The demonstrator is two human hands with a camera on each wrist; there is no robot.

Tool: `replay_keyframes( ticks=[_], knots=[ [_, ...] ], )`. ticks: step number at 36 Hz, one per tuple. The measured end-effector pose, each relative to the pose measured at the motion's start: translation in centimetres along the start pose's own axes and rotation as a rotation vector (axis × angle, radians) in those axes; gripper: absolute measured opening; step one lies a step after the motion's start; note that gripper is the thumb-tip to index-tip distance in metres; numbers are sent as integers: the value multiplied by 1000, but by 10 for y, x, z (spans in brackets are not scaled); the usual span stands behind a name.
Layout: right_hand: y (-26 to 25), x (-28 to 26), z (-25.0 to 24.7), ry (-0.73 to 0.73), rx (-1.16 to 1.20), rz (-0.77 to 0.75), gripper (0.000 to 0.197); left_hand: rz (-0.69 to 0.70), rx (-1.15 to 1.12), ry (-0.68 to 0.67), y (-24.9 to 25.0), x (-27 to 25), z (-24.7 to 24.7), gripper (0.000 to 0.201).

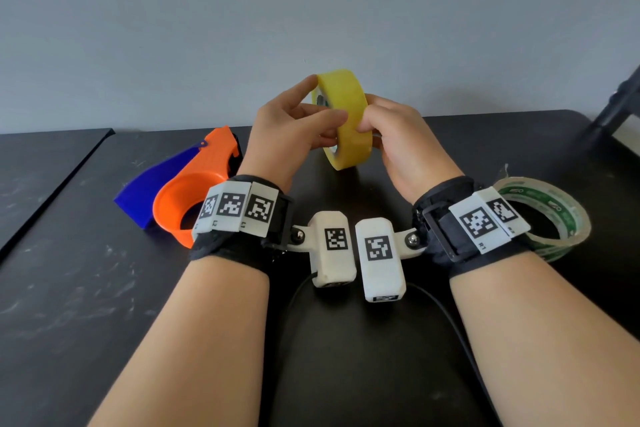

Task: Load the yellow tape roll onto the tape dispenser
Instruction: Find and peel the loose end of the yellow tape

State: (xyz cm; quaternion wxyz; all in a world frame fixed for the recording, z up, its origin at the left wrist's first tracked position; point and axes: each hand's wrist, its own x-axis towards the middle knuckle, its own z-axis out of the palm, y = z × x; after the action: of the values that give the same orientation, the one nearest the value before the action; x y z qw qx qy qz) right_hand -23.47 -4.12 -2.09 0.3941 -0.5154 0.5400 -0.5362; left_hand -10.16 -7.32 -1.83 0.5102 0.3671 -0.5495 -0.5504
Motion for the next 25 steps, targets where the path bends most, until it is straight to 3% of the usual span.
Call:
replay_keyframes(
  ticks=[12, 18, 25],
  knots=[
    [4, 3, -1, -25, 32, 7, 26, 18, 56, -28, -3, 2, -1, 60],
    [4, 4, -4, 34, 111, 51, 53, 29, 140, -103, -5, 0, 1, 72],
    [6, 9, -2, 34, 90, 44, 48, 27, 94, -62, -4, -1, 1, 69]
  ],
)
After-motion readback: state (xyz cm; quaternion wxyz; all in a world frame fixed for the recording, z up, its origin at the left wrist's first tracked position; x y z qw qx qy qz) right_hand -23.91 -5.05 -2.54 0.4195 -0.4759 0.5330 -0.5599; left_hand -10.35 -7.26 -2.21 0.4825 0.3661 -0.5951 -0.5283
